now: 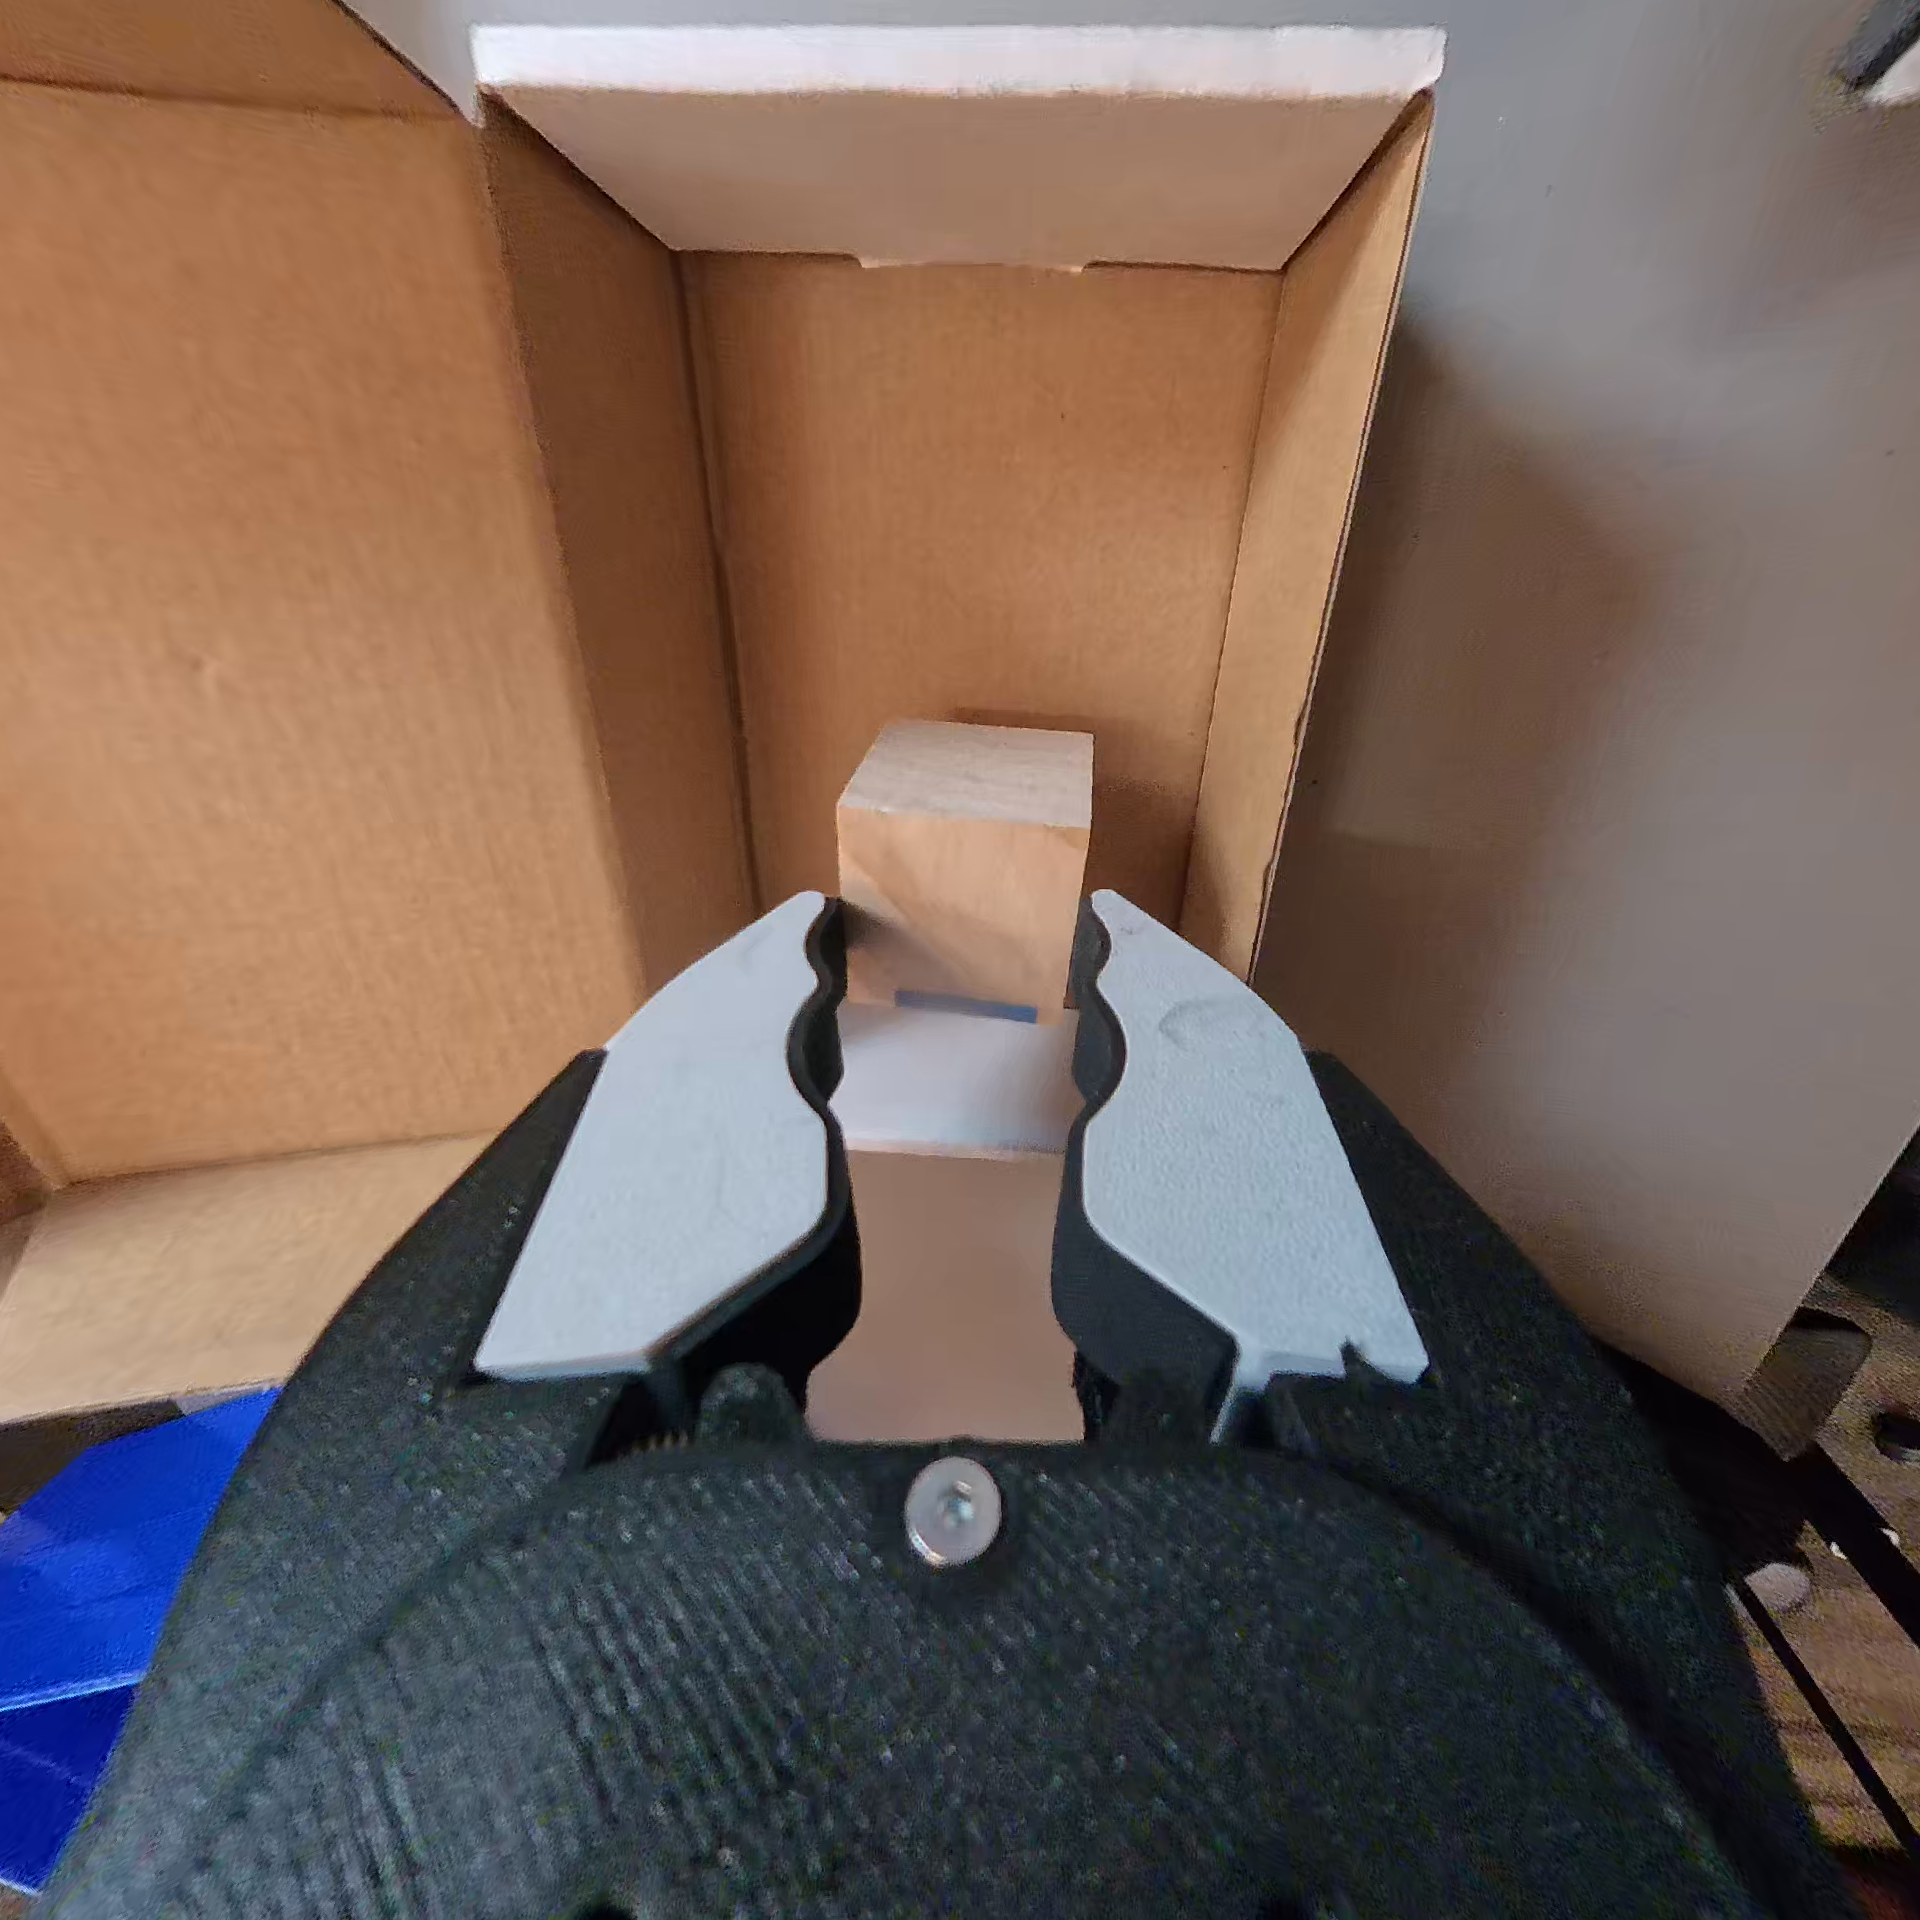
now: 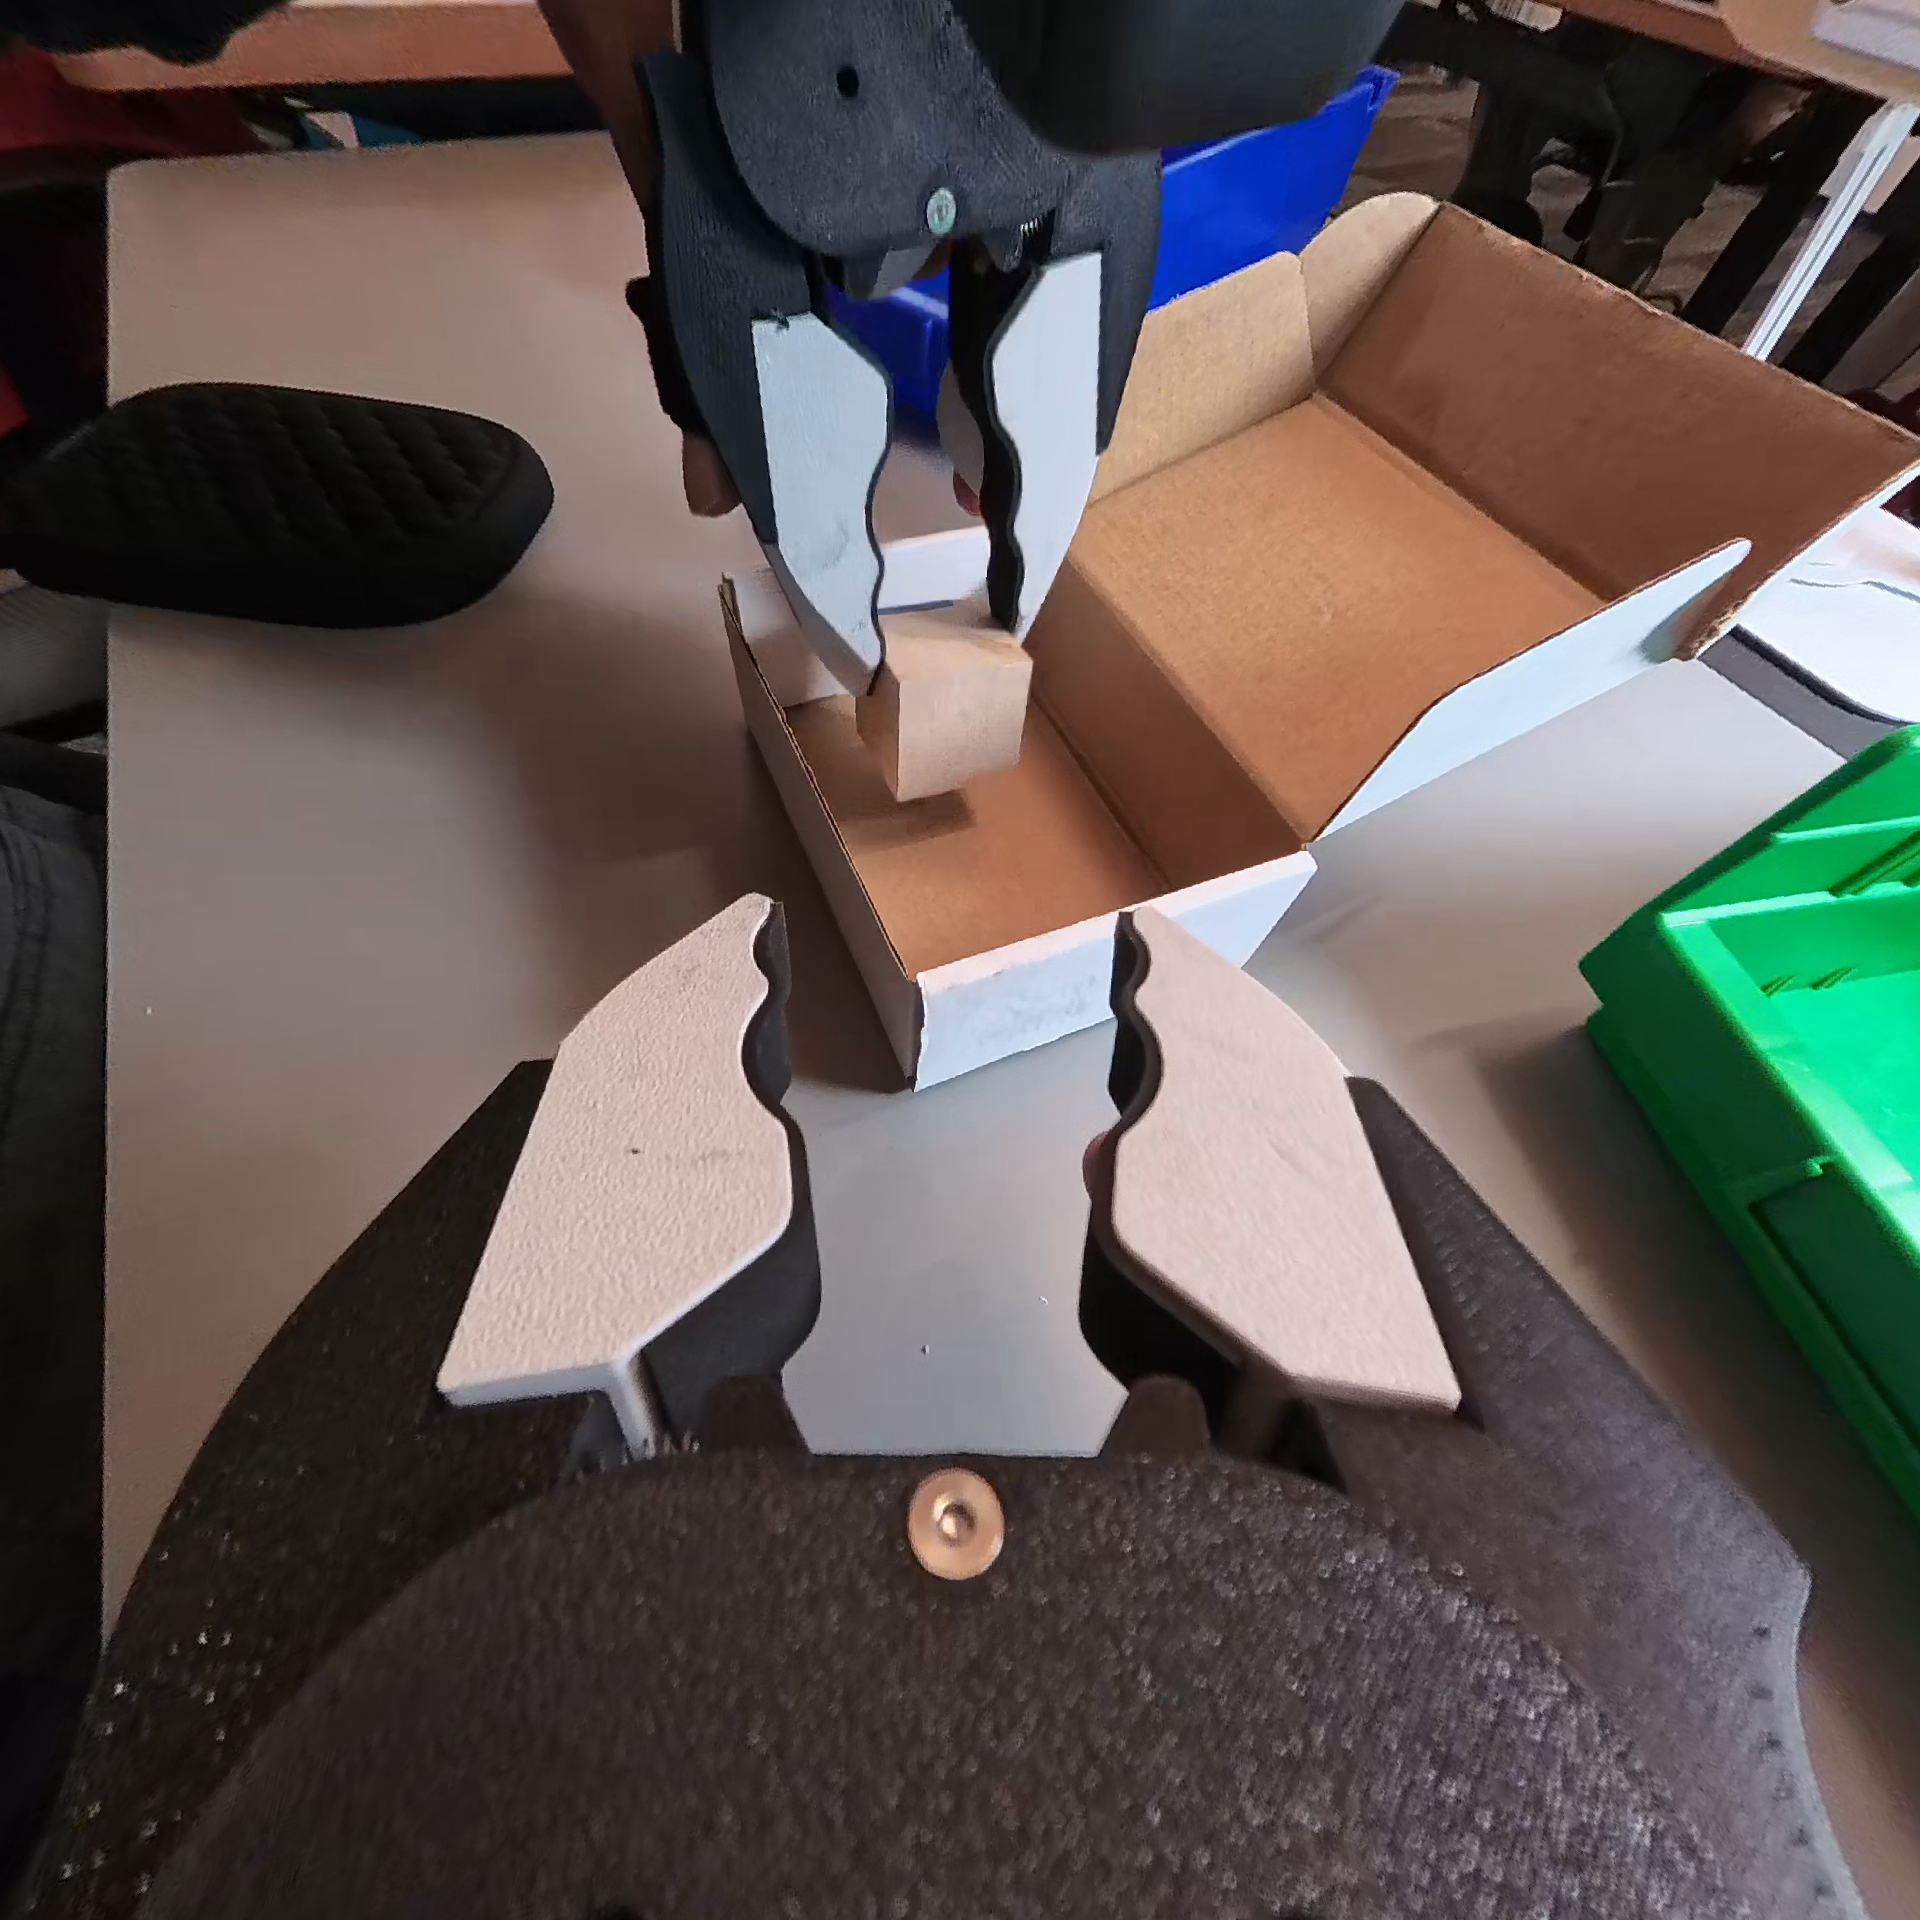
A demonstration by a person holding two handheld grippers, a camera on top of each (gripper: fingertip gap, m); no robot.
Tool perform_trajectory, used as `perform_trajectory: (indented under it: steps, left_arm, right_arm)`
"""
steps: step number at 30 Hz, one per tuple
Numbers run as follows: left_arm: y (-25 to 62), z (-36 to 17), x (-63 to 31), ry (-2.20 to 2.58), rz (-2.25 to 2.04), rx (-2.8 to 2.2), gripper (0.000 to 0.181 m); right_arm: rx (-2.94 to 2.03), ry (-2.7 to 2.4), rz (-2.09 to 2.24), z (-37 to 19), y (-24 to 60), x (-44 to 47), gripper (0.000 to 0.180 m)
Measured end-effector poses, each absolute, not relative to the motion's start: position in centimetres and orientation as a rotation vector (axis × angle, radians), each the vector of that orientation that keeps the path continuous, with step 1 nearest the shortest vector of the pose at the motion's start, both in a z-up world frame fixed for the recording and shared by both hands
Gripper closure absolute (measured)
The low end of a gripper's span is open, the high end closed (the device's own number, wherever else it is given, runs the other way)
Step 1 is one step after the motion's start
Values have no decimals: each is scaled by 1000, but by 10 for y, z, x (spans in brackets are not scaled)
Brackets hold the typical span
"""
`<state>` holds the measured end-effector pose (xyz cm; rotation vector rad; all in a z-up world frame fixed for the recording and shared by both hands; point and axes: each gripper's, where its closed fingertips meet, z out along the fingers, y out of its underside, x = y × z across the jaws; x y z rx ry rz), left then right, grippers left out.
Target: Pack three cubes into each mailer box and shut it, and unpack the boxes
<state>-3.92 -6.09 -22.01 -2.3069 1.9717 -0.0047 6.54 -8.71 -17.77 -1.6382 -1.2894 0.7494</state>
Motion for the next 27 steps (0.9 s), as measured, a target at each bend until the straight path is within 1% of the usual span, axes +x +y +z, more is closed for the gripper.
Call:
perform_trajectory:
  steps: [1, 9, 27]
  left_arm:
    - [-61, -222, -40, 1972, 1, -2311, 139]
    - [-63, -234, -43, 1987, 41, -2323, 139]
    - [-55, -236, -54, 1984, 166, -2355, 139]
  right_arm:
    - [-1639, -1289, 750, -178, -87, 65, 120]
    - [-1649, -1292, 748, -180, -87, 64, 120]
    - [-1681, -1282, 710, -184, -84, 64, 120]
